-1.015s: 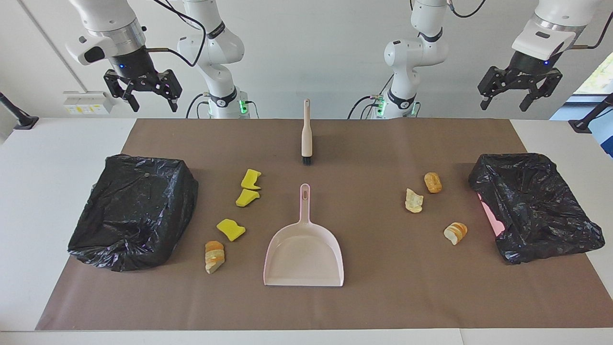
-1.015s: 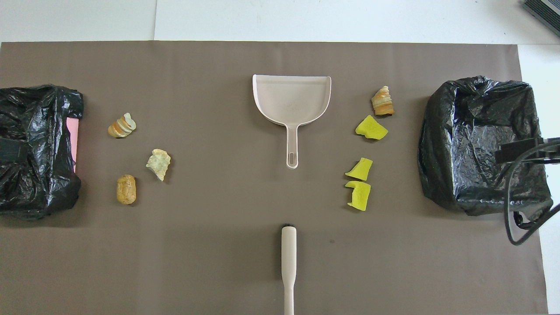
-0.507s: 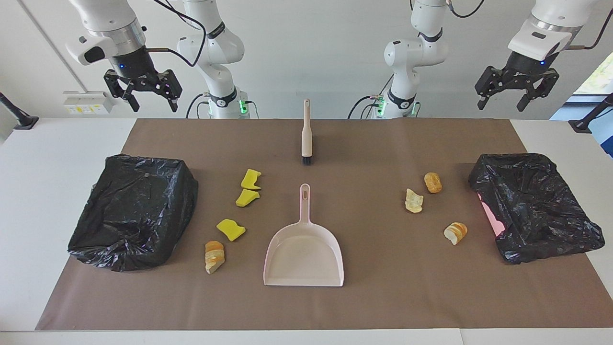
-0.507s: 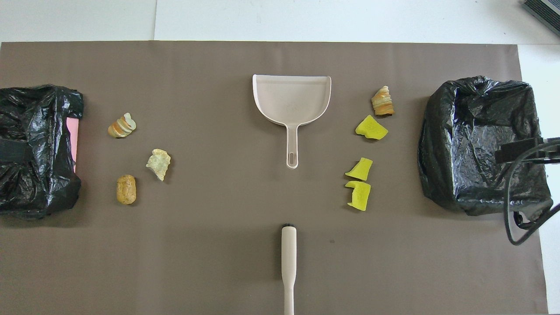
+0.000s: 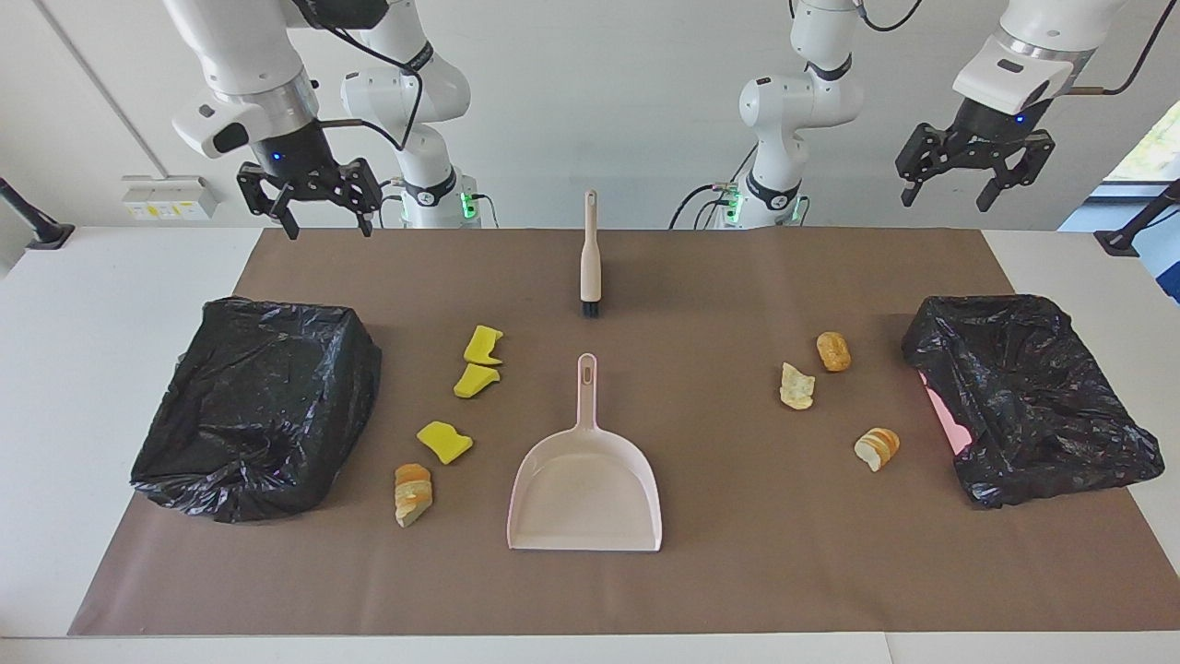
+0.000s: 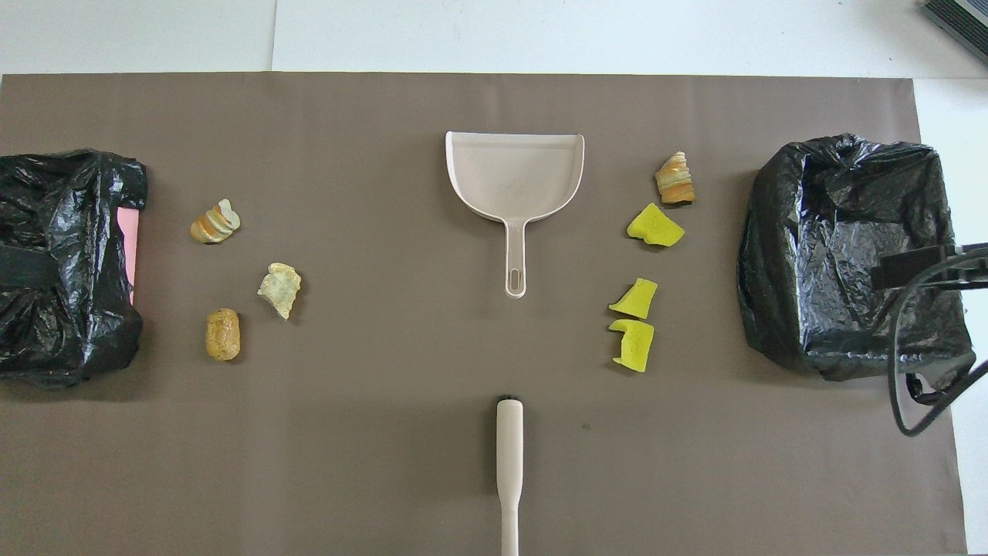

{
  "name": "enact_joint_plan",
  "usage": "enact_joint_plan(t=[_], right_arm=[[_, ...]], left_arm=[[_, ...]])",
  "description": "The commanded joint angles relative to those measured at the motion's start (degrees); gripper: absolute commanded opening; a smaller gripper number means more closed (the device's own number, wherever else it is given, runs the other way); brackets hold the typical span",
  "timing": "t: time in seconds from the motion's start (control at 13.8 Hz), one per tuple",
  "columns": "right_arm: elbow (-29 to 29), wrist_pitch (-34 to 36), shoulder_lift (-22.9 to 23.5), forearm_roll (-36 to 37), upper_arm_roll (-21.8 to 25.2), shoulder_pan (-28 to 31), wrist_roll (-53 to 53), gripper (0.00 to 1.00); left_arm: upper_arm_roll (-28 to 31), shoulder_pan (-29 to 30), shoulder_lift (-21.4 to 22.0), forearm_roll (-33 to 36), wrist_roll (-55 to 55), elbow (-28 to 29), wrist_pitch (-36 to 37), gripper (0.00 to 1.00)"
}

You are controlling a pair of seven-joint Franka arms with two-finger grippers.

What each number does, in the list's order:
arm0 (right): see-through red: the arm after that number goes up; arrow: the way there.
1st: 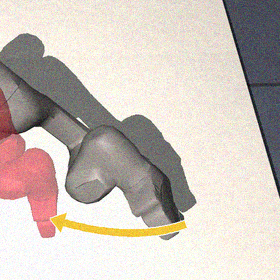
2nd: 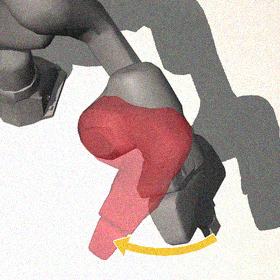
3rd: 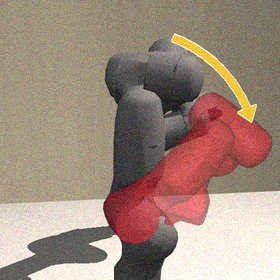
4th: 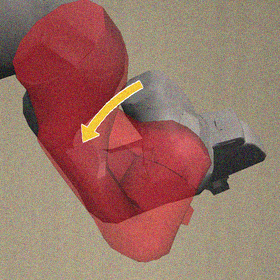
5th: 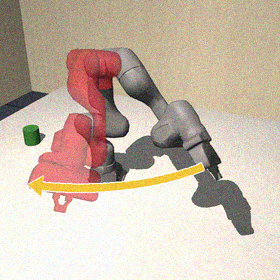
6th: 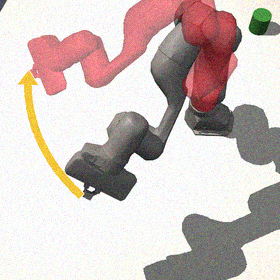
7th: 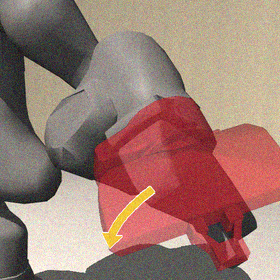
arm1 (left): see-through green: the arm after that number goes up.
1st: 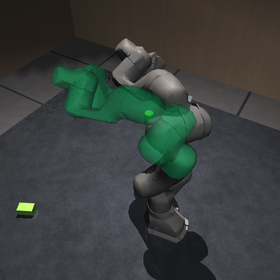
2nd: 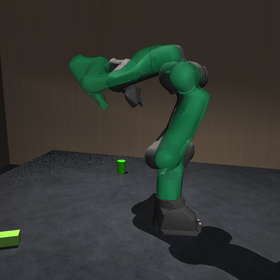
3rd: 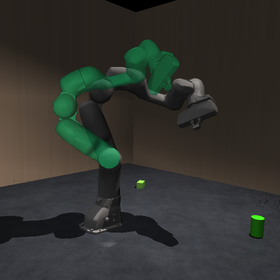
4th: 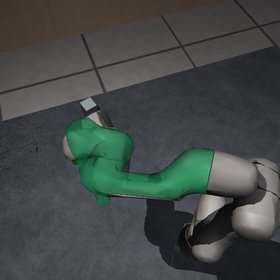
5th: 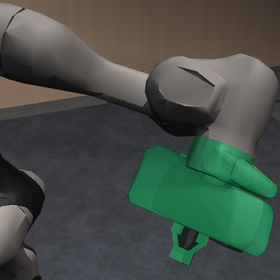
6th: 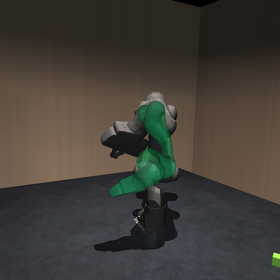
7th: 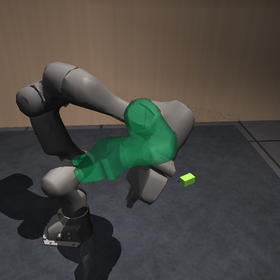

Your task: Sweep and dump trash in bin

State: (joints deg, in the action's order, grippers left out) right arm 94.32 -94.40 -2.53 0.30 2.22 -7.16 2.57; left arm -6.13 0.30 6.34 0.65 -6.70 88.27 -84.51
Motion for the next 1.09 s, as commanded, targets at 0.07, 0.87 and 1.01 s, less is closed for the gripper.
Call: enact_joint_plan(t=[0.07, 0.87, 1.01], right_arm=[[0.43, -9.28, 7.17, -1.27, -0.37, -3.64, 4.80, 1.00], [-4.32, -22.85, 27.84, -4.70, -2.92, -16.29, 22.74, 1.00], [-4.32, -22.85, 27.94, -4.96, -2.92, -17.36, 22.66, 1.00]], left_arm=[[0.33, -7.22, 4.54, -0.13, 1.94, 6.38, -0.39, 1.00], [0.24, -45.71, 9.92, -3.73, 43.49, 37.48, -24.71, 1.00], [0.24, -51.42, 9.22, -4.34, 49.82, 42.40, -29.81, 1.00]])
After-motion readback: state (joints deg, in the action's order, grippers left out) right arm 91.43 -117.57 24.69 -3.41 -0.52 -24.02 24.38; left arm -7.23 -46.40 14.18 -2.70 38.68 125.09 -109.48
